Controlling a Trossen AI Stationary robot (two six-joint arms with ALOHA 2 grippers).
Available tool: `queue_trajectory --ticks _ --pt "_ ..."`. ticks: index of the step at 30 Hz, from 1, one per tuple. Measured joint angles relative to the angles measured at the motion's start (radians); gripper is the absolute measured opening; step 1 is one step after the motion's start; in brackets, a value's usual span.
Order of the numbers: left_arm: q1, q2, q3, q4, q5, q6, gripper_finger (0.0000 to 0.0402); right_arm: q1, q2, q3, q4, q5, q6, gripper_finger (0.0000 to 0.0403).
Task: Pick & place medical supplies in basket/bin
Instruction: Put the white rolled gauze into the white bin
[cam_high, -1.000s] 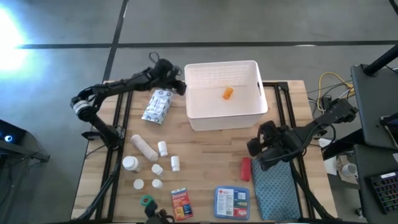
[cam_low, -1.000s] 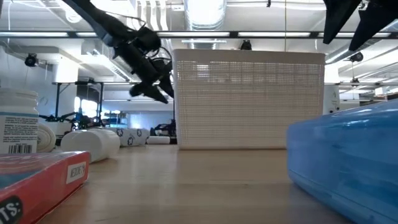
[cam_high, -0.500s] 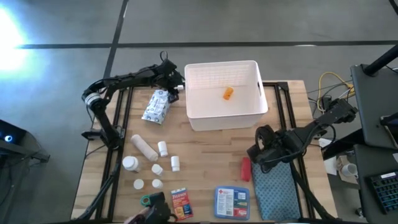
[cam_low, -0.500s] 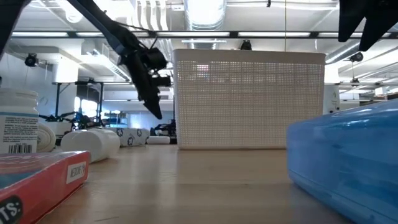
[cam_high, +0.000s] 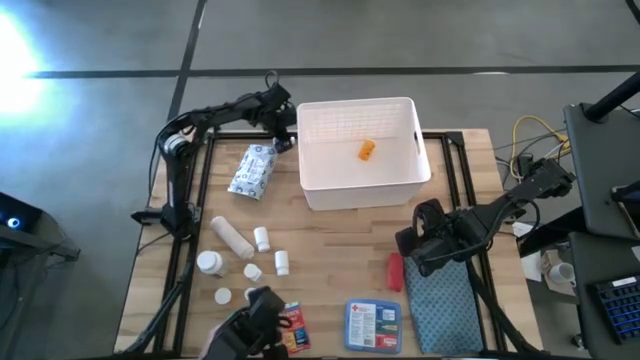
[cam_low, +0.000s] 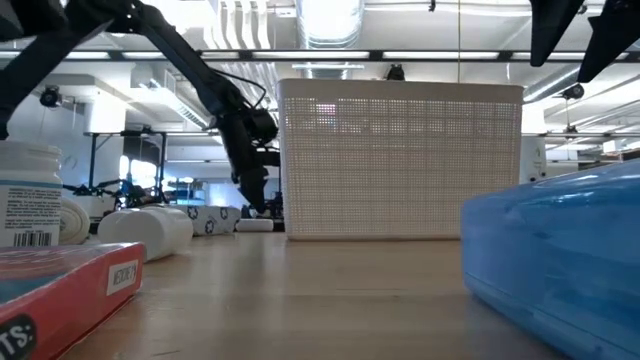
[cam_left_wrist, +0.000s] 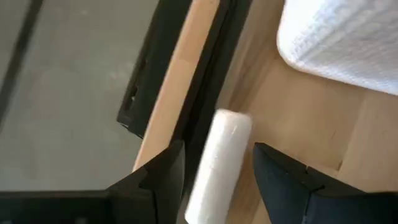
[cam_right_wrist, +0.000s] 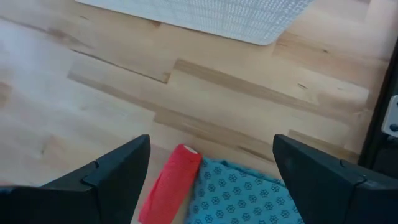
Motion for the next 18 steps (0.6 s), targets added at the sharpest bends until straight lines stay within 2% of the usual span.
queue_trajectory --ticks 4,8,11,18 --pt "0.000 0.033 0.027 -0.109 0.015 0.054 0.0169 0.000 0.000 0.000 0.003 0.000 0.000 0.0327" --pt "-0.002 0.024 -0.043 -0.095 0.018 0.074 0.0169 0.000 0.000 0.000 0.002 0.000 -0.001 0.0327" --pt "-0.002 0.019 -0.096 -0.040 -0.021 0.091 0.0169 0.000 0.000 -0.002 0.000 0.001 -0.004 0.0327" --pt "-0.012 0.010 -0.101 -0.024 -0.060 0.075 0.0156 0.000 0.000 -0.005 -0.006 0.001 -0.004 0.0327"
